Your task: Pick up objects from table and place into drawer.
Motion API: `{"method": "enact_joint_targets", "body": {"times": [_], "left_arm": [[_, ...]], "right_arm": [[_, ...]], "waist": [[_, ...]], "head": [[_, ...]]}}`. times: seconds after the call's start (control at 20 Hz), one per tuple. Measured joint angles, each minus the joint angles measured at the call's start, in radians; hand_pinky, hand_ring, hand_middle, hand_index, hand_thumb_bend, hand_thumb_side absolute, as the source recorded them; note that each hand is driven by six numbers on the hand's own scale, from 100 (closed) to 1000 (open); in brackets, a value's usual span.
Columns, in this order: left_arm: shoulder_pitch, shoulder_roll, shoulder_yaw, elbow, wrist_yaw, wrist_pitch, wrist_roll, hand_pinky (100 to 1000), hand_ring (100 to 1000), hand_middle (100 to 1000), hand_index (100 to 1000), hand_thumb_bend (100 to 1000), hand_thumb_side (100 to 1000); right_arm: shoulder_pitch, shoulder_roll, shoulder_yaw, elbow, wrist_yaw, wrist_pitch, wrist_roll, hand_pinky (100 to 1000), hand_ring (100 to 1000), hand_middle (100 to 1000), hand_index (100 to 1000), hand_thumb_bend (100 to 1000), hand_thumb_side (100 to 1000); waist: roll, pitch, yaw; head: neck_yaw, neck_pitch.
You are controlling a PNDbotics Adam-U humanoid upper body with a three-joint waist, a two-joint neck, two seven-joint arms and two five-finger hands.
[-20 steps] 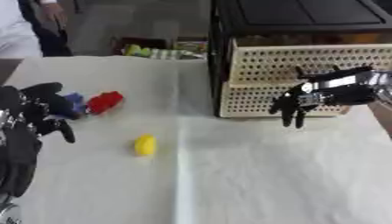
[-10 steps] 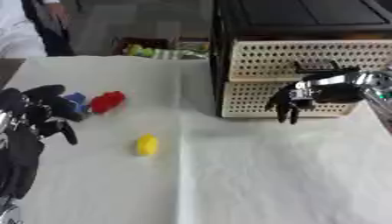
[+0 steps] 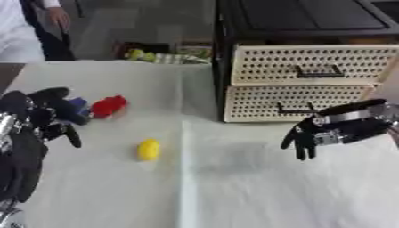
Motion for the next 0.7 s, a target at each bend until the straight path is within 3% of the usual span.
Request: {"method": "enact_joint_targets", "body": {"times": [0.2, 0.4, 0.55, 0.7], "left_arm": [[0.008, 0.000, 0.003, 0.000, -0.002, -0.021, 0.001, 375, 577, 582, 783, 147, 991], [0.015, 0.000, 0.009, 0.000, -0.003, -0.040, 0.005, 386, 581, 590, 791, 177, 1000], [0.017, 0.000, 0.010, 0.000, 0.002, -0.054, 0.008, 391, 584, 597, 797, 177, 992], [0.017, 0.000, 0.013, 0.000, 0.015, -0.072, 0.010, 398, 598, 614, 807, 175, 975]], "right_arm": [[0.091, -0.019, -0.135, -0.170, -0.103, 0.002, -0.015, 635, 693, 498, 842, 288, 1000], [0.151, 0.006, -0.260, -0.280, -0.201, -0.023, -0.105, 657, 660, 441, 809, 279, 1000], [0.162, 0.051, -0.328, -0.302, -0.254, -0.073, -0.223, 678, 671, 450, 806, 275, 1000], [0.165, 0.109, -0.377, -0.307, -0.300, -0.135, -0.412, 702, 695, 496, 817, 192, 1000]], "waist": [[0.006, -0.011, -0.011], [0.014, -0.026, -0.023], [0.022, -0.034, -0.029], [0.030, -0.046, -0.029]], "head": [[0.014, 0.001], [0.029, 0.010], [0.038, 0.019], [0.045, 0.030]]}}
